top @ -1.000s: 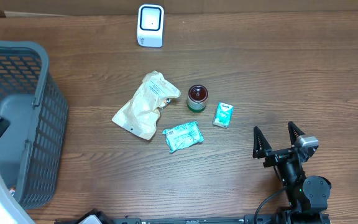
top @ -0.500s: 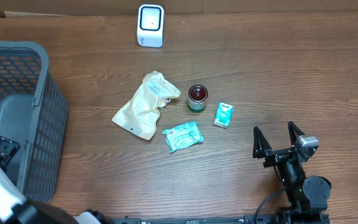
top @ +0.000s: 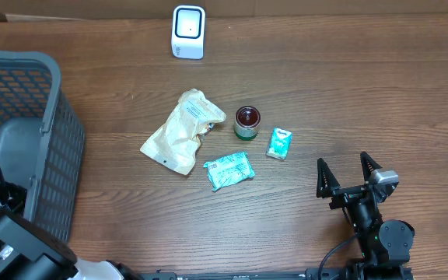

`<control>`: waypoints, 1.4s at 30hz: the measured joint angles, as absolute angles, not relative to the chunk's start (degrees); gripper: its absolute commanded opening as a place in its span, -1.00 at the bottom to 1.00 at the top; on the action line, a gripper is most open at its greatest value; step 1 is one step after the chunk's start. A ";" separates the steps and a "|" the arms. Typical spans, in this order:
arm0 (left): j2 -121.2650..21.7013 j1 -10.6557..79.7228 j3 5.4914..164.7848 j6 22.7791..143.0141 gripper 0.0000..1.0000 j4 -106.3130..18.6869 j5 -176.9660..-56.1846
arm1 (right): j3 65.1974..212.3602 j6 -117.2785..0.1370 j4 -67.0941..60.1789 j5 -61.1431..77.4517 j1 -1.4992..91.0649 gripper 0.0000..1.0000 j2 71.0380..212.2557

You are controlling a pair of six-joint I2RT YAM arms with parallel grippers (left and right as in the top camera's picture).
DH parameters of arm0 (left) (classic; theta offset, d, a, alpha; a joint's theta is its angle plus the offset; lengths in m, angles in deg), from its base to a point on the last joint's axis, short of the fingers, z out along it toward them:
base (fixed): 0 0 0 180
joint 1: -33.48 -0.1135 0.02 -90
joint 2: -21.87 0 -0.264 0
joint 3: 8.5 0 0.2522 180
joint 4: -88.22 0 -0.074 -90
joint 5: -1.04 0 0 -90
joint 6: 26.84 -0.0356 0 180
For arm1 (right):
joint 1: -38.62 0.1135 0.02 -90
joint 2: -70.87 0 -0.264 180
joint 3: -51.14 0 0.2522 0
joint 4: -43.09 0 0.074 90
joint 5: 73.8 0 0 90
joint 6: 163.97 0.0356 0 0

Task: Scan the item barcode
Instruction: 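Reach the left gripper into the basket and grasp the orange Kleenex pack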

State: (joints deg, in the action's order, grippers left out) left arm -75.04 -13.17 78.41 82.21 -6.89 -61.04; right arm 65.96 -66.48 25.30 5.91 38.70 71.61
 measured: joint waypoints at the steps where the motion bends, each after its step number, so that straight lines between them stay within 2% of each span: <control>1: -75.30 -13.17 78.36 82.16 0.86 -6.89 -60.88 | 65.96 -66.48 25.27 5.89 38.70 1.00 71.63; 8: -77.57 -13.17 77.97 81.12 0.85 -6.97 -60.36 | 65.96 -66.53 25.27 5.89 38.70 1.00 71.61; 20: -80.81 -13.17 75.94 80.59 0.67 -7.15 -60.38 | 65.96 -66.50 25.27 5.87 38.70 1.00 71.61; 24: -80.83 -13.17 75.35 80.53 0.54 -7.15 -60.75 | 65.96 -66.50 25.25 5.91 38.70 1.00 71.63; 27: -80.83 -13.17 74.65 80.48 0.34 -7.17 -61.06 | 65.96 -66.50 25.23 5.89 38.70 1.00 71.63; 39: -80.94 -13.17 70.82 80.07 0.37 -11.56 -63.40 | 65.96 -66.48 25.25 5.89 38.70 1.00 71.61; 42: -81.05 -13.17 70.73 80.09 0.30 -15.37 -63.38 | 65.96 -66.50 25.30 5.87 38.70 1.00 71.63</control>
State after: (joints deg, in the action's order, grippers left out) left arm -81.05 -13.17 70.73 80.09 -15.37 -63.38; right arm 65.96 -66.50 25.30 5.87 38.70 71.63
